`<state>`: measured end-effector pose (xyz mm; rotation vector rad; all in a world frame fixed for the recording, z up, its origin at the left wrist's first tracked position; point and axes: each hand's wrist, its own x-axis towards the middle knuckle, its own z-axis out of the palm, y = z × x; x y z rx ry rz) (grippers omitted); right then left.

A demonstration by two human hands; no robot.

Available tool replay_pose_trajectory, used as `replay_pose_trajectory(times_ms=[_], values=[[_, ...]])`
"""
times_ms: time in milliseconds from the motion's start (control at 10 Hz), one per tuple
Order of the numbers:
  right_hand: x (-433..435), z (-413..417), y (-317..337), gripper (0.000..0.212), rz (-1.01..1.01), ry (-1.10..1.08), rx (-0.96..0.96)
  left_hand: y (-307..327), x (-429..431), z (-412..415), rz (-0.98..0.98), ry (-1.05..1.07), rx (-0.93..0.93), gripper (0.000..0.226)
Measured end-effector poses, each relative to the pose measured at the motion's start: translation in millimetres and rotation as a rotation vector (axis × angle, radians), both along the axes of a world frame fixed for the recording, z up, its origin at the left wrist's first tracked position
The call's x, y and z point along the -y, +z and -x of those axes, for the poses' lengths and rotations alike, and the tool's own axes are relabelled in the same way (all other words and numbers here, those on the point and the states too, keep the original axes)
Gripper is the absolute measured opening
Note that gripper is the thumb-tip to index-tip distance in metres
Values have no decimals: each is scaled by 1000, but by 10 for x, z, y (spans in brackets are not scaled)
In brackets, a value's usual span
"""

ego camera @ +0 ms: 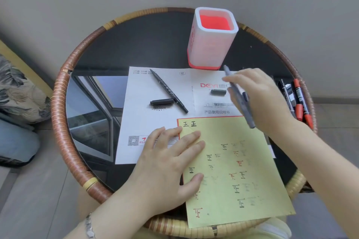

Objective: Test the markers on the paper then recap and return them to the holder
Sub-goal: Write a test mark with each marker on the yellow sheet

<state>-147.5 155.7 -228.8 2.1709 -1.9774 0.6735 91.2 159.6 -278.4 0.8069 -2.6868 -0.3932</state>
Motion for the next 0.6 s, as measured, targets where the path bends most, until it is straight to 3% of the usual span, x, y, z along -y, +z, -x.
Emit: replay_pose_trajectory(times_ms=[100,200,400,500,600], values=[[228,-87,-118,42,-73,127,-205,3,1,-2,1,2,1,53],[365,-148,-200,49,-102,142,-263,-1,0,-7,7,2,3,53],[326,-105,-218,50,-90,107,-218,-4,-7,-3,0,3,1,52],[208,77,-87,30,-4,-104,-93,-4,-4,-1,3,3,5,52],[128,335,32,22,-168,-385,-12,-3,-9,0,2,6,8,52]])
